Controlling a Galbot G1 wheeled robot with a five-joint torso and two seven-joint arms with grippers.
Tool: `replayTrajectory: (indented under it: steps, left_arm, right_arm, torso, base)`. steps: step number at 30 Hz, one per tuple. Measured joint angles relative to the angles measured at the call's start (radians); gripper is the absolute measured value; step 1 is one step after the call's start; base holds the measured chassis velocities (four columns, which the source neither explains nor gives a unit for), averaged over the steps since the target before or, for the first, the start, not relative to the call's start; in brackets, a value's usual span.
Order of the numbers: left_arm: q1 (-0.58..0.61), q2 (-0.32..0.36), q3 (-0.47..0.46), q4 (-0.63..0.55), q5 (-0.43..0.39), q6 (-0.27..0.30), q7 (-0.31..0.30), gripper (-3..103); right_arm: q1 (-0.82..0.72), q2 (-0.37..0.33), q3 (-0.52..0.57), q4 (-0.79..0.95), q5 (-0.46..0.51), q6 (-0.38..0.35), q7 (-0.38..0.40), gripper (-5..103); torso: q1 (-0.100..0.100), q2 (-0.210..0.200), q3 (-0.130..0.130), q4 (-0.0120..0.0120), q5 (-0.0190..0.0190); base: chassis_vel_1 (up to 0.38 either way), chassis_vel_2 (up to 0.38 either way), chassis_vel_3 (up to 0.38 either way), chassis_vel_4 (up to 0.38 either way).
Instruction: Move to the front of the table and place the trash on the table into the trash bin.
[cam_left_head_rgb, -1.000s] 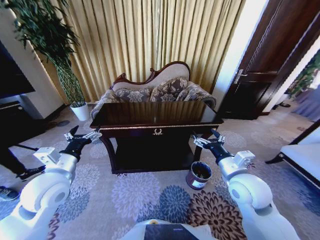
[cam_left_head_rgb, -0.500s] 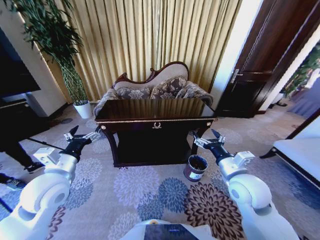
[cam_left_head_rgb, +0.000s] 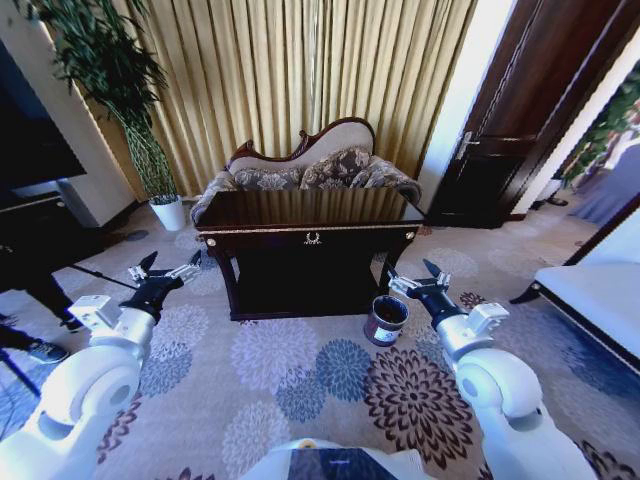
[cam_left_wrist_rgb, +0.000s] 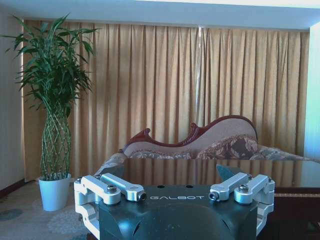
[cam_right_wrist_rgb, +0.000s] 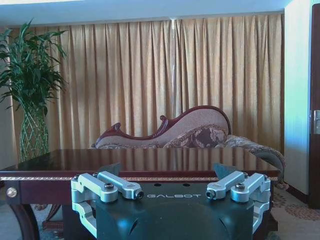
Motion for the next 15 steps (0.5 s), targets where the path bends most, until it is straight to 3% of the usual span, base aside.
replayTrajectory:
  steps: [15]
  left_arm:
    - [0.001, -0.004, -0.006, 0.003, 0.0, -0.005, 0.0, 100]
  right_arm:
    - [-0.005, 0.001, 0.0, 0.007, -0.002, 0.001, 0.0, 100]
  torso:
    - [0.0, 0.0, 0.0, -0.0003, 0.0003]
  base:
    - [0.205, -0.208, -0.195, 0.202]
